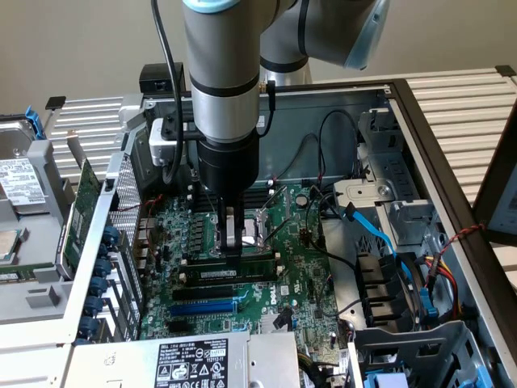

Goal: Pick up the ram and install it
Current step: 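Press down the ram until it locks into place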

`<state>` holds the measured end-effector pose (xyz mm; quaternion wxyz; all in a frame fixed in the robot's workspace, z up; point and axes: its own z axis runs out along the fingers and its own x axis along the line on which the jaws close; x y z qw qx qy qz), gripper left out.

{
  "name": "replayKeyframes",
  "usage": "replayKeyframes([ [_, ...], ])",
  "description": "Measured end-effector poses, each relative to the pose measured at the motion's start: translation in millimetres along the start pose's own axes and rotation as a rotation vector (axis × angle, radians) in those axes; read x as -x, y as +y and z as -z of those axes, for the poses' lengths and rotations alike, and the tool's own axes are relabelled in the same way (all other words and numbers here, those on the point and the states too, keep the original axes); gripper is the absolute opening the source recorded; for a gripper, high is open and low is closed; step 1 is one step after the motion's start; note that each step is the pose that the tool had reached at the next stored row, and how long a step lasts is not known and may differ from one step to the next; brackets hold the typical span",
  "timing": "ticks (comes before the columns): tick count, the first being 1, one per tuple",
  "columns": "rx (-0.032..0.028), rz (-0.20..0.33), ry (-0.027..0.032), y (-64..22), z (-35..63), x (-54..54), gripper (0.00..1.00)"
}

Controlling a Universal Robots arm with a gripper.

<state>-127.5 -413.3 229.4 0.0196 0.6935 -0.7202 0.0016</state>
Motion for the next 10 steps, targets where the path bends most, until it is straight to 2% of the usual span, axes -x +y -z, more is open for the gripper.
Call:
replayKeyframes([
  [10,-0.0038,0.000,-0.0002,0.2,-1.5,0.0,0.11],
])
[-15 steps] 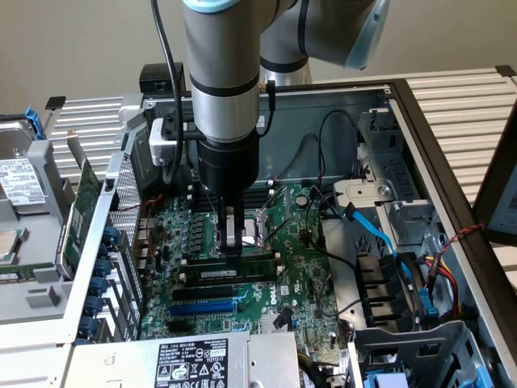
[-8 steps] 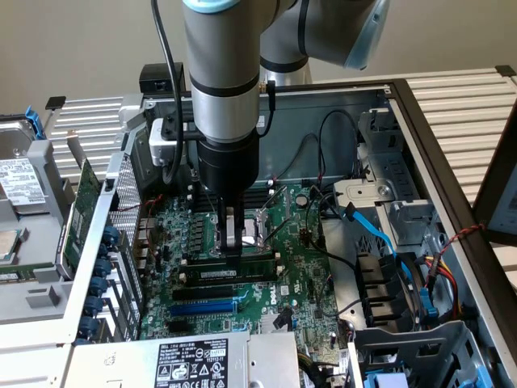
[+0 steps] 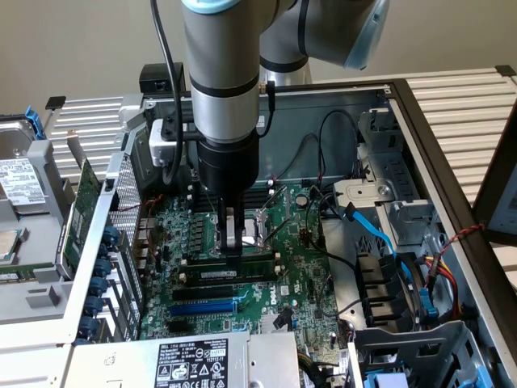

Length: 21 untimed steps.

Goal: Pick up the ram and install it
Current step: 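Press down the ram until it locks into place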

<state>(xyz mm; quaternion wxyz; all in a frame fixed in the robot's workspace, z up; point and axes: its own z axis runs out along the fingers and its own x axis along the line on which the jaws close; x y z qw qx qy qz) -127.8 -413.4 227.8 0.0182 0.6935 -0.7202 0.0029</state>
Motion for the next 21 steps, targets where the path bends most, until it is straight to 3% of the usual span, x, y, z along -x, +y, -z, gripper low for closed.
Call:
replayKeyframes([
  [12,-0.0001,0.000,-0.0011,1.9,0.1,0.0,0.11],
  [21,0.0001,0.000,-0.0003,2.4,25.2,-0.8,0.11],
])
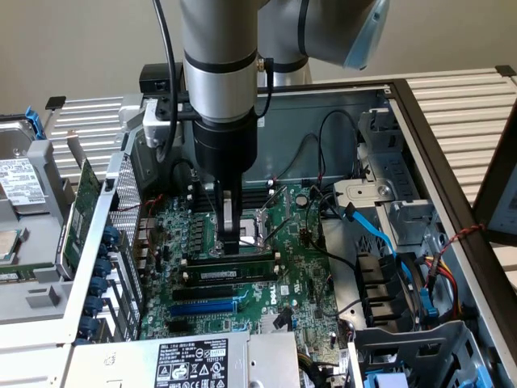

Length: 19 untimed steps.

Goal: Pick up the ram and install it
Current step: 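Press down the ram until it locks into place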

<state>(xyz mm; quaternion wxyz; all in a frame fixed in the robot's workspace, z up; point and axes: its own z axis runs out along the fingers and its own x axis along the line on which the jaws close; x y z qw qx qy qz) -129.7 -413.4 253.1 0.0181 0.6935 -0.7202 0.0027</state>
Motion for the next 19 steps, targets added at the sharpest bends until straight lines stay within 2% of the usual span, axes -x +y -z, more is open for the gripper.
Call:
replayKeyframes([
  [15,0.0000,-0.002,-0.0002,0.0,3.7,-0.2,0.11],
  [19,0.0012,-0.039,-0.0010,0.0,3.7,-0.2,0.11],
])
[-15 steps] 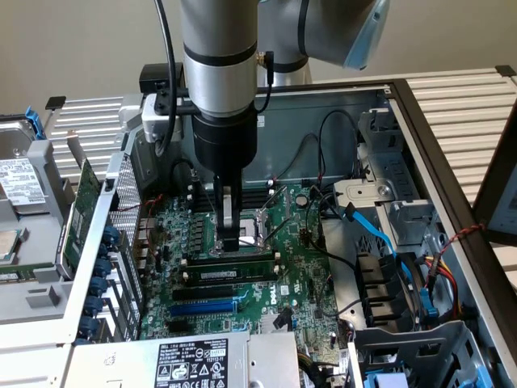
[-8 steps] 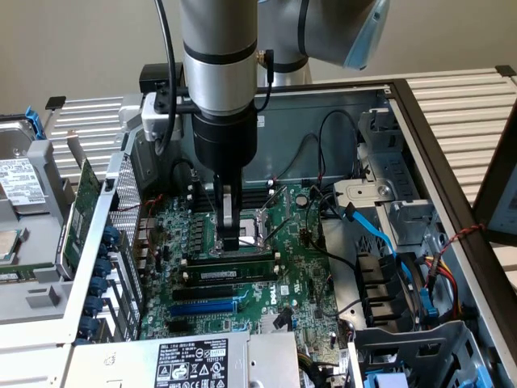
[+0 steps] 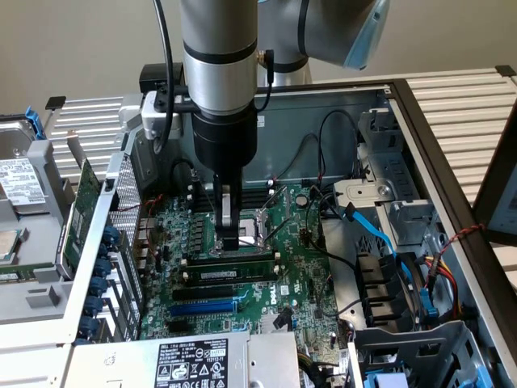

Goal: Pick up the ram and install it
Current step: 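Press down the ram until it locks into place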

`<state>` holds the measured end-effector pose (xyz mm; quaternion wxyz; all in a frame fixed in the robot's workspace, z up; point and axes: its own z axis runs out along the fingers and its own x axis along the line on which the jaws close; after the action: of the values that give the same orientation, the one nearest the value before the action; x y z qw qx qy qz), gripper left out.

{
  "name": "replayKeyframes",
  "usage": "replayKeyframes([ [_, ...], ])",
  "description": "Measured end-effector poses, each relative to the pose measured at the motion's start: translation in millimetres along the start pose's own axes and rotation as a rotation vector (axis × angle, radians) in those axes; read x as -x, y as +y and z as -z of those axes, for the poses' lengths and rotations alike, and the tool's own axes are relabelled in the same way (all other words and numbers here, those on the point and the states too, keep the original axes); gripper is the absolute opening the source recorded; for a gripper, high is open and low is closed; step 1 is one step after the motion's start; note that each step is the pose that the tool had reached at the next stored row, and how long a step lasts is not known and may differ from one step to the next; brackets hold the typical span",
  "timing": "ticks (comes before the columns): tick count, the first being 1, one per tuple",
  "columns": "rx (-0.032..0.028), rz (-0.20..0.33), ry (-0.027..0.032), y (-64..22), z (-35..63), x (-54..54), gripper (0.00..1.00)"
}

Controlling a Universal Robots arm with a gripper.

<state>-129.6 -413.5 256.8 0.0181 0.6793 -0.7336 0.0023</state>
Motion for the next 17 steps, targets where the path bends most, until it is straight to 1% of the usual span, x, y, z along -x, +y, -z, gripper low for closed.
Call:
replayKeyframes([
  [8,0.0034,-0.113,-0.0024,0.0,0.0,0.0,0.11],
  [10,0.0045,-0.148,-0.0031,0.0,0.0,0.0,0.11],
  [12,0.0056,-0.199,-0.0042,0.0,0.0,0.0,0.11],
  [13,0.0049,-0.221,-0.0050,0.0,-0.1,0.0,0.11],
  [15,0.0015,-0.242,-0.0062,0.0,-0.1,-0.1,0.11],
  [17,-0.0051,-0.260,-0.0074,0.0,-0.2,0.0,0.11],
])
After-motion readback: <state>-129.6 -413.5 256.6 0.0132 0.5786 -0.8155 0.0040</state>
